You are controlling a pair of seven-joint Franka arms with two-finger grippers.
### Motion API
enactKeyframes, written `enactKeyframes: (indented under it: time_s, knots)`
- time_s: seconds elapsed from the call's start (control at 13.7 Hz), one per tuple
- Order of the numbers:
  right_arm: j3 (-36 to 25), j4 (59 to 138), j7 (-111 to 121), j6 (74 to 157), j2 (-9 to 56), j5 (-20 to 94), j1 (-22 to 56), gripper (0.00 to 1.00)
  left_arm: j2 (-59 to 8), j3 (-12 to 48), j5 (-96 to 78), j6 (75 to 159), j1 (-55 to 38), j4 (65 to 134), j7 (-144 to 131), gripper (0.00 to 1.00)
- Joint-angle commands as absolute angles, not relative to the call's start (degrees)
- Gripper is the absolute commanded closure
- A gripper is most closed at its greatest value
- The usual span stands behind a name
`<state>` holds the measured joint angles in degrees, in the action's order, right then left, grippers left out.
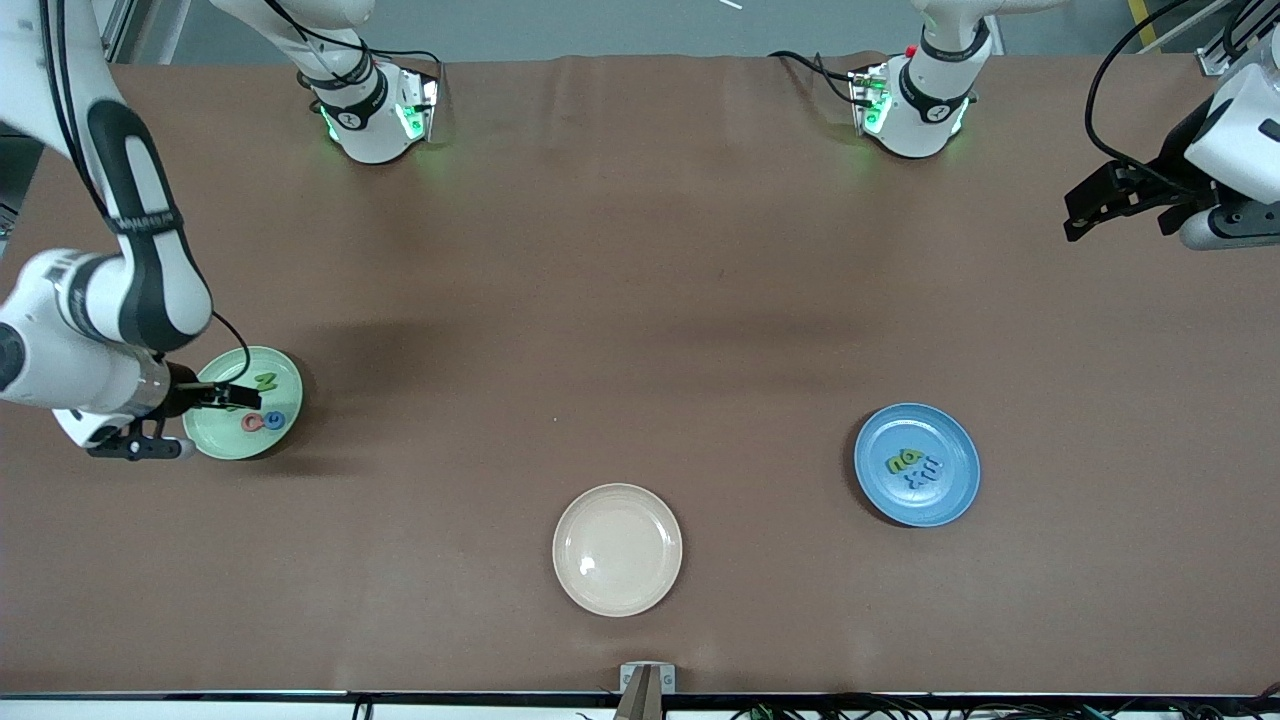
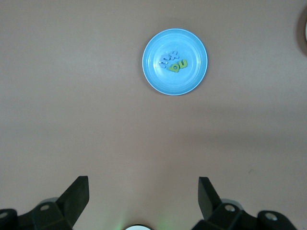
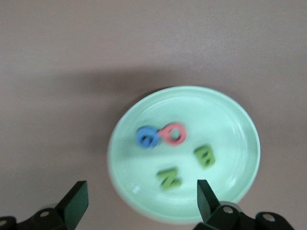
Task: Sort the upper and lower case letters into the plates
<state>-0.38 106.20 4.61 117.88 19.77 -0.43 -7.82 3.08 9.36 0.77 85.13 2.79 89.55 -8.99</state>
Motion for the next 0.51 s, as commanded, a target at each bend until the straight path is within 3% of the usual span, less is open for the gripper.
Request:
enactKeyframes:
  time_s: [0.0,0.29,0.44]
  knots:
    - [-0.1,108.6,0.3,109.5,7.6,-1.0,-5.4,0.0,4.6,9.4,0.0,85.6,3.0,90.7,-8.3,0.0]
    - [-0.1,90.4,0.1,88.5,4.8,-0.4,-3.9,0.0,4.6,9.4,0.0,85.6,3.0,90.6,-8.3,0.0]
    - [-0.1,84.8,0.1,87.1,4.7,-0.4,-3.9,0.0,4.6,9.4,0.1,85.6,3.0,90.4,-8.3,0.0]
